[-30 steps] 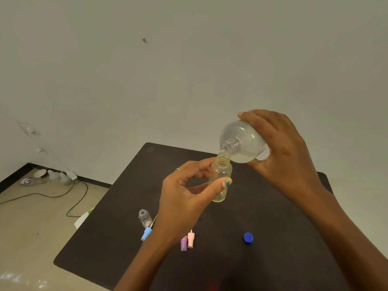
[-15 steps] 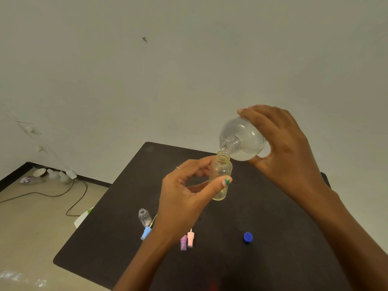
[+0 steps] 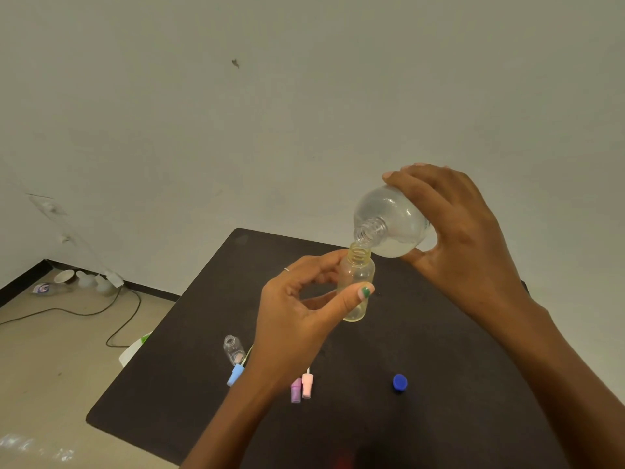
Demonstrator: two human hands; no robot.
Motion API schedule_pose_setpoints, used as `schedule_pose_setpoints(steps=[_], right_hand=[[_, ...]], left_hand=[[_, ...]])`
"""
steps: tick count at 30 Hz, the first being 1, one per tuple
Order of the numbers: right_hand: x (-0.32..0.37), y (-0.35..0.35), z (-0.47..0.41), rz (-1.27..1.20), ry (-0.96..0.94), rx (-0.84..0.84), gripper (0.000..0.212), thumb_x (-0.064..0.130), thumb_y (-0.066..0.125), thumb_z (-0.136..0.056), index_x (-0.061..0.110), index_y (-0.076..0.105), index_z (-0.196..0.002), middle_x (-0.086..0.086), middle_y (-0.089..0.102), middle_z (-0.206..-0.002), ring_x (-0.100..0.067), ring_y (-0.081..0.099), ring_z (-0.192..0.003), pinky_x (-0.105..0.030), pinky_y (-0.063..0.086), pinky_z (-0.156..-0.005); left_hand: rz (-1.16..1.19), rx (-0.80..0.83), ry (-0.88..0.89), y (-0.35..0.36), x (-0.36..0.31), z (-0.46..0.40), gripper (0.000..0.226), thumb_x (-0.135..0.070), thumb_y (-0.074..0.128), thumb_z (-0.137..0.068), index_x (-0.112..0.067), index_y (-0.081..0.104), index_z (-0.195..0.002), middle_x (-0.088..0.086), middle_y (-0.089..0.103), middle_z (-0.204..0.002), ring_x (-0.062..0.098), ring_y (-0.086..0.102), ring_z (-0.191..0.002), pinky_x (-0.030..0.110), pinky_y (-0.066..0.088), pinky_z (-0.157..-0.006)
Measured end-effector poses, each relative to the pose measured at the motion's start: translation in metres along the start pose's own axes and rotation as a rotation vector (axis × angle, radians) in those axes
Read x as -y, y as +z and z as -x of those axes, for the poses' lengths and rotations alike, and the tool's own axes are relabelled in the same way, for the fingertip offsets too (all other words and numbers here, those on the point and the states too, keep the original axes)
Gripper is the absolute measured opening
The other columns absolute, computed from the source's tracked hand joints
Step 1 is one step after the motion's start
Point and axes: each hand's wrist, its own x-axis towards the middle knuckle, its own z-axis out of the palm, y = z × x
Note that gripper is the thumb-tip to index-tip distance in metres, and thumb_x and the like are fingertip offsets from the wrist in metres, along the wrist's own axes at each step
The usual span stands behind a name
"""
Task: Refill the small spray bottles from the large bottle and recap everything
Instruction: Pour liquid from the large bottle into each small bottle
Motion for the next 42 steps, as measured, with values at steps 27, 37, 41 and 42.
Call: schedule_pose_setpoints(steps=[27,37,41,42], right_hand=[[0.0029,-0.0024,-0.0035,0.001,0.008,-0.012,0.069,0.012,0.083,-0.068,0.013,0.052,-0.129,-0.013,0.054,-0.127,-0.03,0.047,-0.119,-0.045,0.039,-0.103],[0.0017,-0.0009,-0.0034,0.006,-0.001,-0.011,0.07,0.013,0.083,-0.068,0.015,0.05,-0.13,-0.014,0.053,-0.127,-0.03,0.046,-0.12,-0.04,0.033,-0.106],[0.0015,-0.0008,-0.0037,0.009,0.001,-0.011,0.07,0.012,0.083,-0.069,0.016,0.049,-0.129,-0.013,0.053,-0.128,-0.03,0.047,-0.12,-0.04,0.033,-0.107],[0.0014,-0.0011,-0.0039,0.01,0.001,-0.012,0.07,0.012,0.083,-0.069,0.016,0.049,-0.13,-0.013,0.053,-0.128,-0.03,0.047,-0.12,-0.04,0.032,-0.107]], left_hand=[[-0.006,0.002,0.005,0.0,0.0001,-0.0016,0.035,-0.027,0.071,-0.069,-0.024,0.067,-0.104,-0.011,0.07,-0.096,0.007,0.066,-0.088,0.011,0.051,-0.068],[-0.011,0.008,0.013,0.001,0.0008,-0.0026,0.035,-0.029,0.069,-0.069,-0.028,0.066,-0.103,-0.013,0.069,-0.095,0.004,0.066,-0.088,0.009,0.051,-0.069],[-0.006,0.01,0.021,0.0012,0.0003,-0.0025,0.032,-0.03,0.069,-0.069,-0.031,0.065,-0.101,-0.013,0.069,-0.096,0.003,0.066,-0.087,0.008,0.05,-0.068],[-0.005,0.009,0.02,0.0014,0.0001,-0.0025,0.032,-0.03,0.071,-0.069,-0.031,0.065,-0.101,-0.013,0.069,-0.096,0.004,0.066,-0.087,0.009,0.051,-0.068]])
